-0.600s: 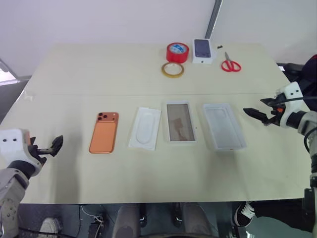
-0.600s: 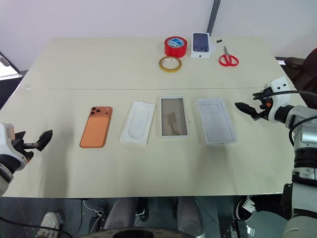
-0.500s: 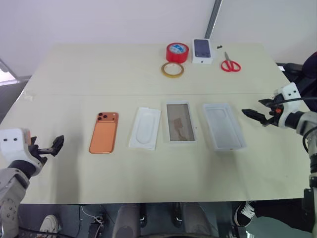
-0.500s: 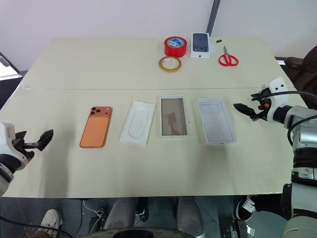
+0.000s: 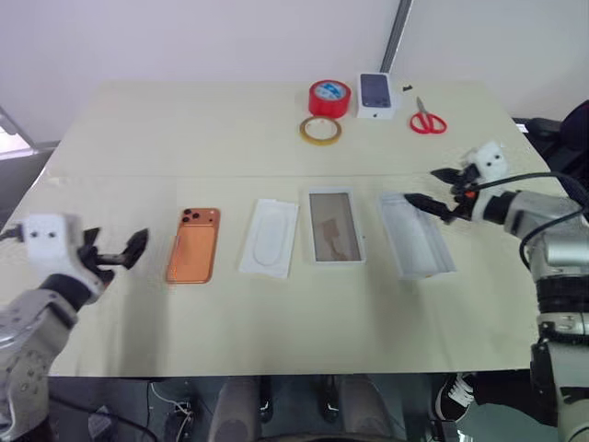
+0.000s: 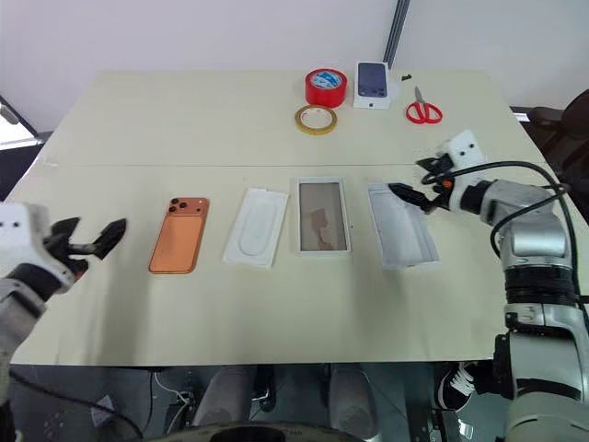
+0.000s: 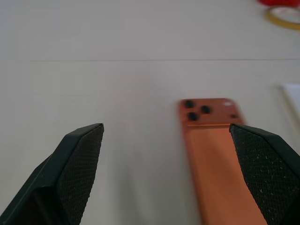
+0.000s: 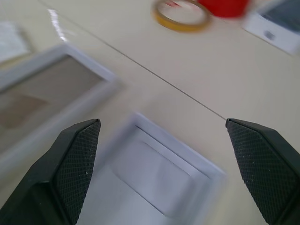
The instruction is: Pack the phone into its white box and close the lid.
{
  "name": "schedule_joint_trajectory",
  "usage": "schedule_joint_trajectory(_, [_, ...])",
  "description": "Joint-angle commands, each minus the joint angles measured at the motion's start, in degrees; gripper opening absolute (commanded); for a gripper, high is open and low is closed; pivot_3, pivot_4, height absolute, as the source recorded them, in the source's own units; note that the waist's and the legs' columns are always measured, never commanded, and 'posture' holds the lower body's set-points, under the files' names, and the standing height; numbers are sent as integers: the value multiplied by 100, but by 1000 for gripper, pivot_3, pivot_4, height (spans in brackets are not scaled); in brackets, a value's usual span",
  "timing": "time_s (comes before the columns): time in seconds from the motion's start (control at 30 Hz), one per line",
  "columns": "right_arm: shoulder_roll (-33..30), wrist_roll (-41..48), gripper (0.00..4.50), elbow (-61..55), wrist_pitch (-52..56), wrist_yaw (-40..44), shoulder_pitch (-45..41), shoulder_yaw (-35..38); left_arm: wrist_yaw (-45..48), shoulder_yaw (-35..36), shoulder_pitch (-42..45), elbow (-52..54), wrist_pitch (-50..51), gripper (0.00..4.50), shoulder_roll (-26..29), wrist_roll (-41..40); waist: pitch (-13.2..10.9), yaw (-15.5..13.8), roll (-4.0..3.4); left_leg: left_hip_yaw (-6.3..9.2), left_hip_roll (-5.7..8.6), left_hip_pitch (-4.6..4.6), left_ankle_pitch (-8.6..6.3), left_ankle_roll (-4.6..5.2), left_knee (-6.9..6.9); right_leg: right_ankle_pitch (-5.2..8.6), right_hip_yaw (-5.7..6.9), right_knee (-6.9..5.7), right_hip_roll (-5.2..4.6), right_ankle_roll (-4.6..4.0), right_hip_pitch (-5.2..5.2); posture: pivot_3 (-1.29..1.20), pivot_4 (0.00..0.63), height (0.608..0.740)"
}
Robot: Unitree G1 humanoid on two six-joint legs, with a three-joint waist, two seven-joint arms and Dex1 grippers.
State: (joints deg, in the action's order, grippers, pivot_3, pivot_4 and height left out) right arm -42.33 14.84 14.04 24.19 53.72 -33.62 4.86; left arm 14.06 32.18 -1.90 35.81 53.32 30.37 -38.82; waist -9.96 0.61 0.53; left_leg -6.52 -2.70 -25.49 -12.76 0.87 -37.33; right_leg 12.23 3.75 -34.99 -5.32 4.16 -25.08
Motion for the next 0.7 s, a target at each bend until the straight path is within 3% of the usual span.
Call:
schedule_joint_trajectory(0.03, [199, 265, 4470, -1404, 571, -138, 325, -195, -10, -562, 249, 246, 212, 4500, -119, -340, 0, 0, 1, 1, -1, 1, 1, 0, 0, 0, 0, -3, 3, 0, 0, 0, 150, 740])
schedule_joint_trajectory(0.3, [423, 677, 4470, -3396, 1675, -461, 761, -697, -814, -1796, 1485, -166, 1762, 4500, -524, -584, 2, -26, 5, 10, -2, 3, 11, 12, -10, 1, 1, -16, 14, 2, 5, 0, 150, 740])
schedule_joint_trajectory(0.7, [324, 551, 4470, -3770, 1701, -514, 977, -1217, -1187, -1771, 2782, -1623, 3064, 4500, -1596, -517, 2, -29, 16, 18, 0, 6, 13, 15, -14, 4, 1, -16, 23, 7, 13, 0, 150, 740])
